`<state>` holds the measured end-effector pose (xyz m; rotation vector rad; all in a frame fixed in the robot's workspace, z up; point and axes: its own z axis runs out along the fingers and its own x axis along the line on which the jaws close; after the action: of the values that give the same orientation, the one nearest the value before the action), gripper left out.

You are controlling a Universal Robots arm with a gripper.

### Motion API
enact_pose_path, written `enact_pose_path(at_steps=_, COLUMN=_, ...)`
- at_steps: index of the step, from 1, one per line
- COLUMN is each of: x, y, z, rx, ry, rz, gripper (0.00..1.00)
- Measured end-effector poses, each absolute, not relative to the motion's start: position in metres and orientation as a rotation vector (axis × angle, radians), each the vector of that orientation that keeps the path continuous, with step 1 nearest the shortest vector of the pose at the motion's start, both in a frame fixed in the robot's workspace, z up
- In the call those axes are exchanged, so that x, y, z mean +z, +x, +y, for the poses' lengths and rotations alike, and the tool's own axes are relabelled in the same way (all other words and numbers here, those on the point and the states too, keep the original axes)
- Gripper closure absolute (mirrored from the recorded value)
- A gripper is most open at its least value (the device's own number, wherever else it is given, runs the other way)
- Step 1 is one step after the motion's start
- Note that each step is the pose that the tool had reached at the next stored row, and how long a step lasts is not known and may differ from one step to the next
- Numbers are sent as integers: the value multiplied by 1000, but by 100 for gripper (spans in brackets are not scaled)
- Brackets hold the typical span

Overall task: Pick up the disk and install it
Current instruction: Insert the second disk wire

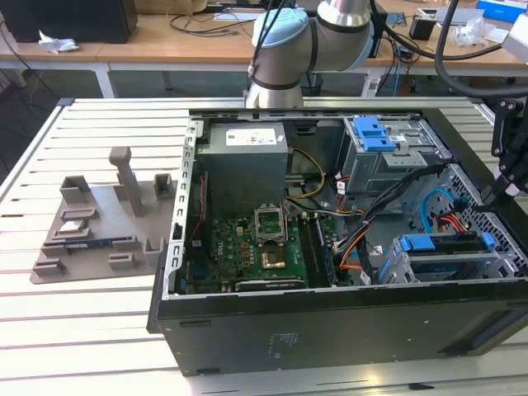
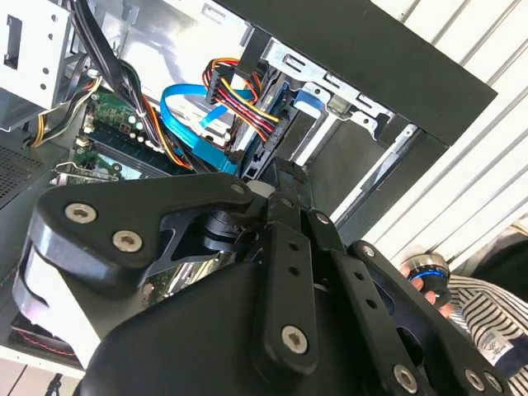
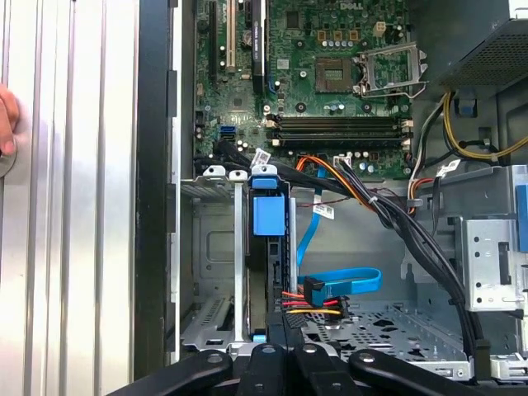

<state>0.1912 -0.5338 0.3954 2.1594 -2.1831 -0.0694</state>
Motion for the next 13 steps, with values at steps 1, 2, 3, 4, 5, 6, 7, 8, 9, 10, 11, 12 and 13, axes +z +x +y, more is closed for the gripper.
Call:
enact_pose_path(at_steps=1, x=395, y=191, z=-534, rx=-69, ry=2159, rz=-2183, gripper=89)
enact_pose_path(at_steps=2, x=395, y=191, z=-534, rx=-69, ry=2159, rz=-2183, gripper=83)
enact_pose_path(at_steps=3, x=395, y=191, z=-534, rx=-69, ry=2159, rz=-2183, gripper=76)
enact_pose_path(at_steps=4, x=395, y=191, z=-534, rx=-69, ry=2159, rz=-2183, gripper=76)
enact_pose_path(at_steps=5, x=395, y=191, z=-534, rx=-69, ry=2159, rz=-2183, gripper=76)
enact_pose_path(at_steps=6, x=395, y=191, z=-534, rx=-69, ry=2159, rz=-2183, gripper=70)
enact_pose_path(at_steps=7, x=395, y=191, z=-534, rx=-69, ry=2159, rz=-2183, gripper=70)
enact_pose_path(at_steps=8, x=395, y=191, z=-534, rx=-69, ry=2159, rz=-2183, gripper=70)
enact_pose_path(at_steps=9, x=395, y=191, z=-534, rx=-69, ry=2159, rz=-2183, gripper=70)
enact_pose_path(at_steps=10, x=395, y=191, z=-534, rx=-69, ry=2159, rz=-2183, gripper=70)
enact_pose_path(at_steps=11, x=395, y=191, z=-534, rx=-69, ry=2159, rz=-2183, gripper=70)
enact_pose_path(at_steps=12, x=395, y=191, z=-534, rx=-69, ry=2159, rz=-2183, gripper=70)
enact_pose_path(at_steps=13, x=395, y=191, z=-533, rx=-70, ry=2160, rz=-2183, gripper=70)
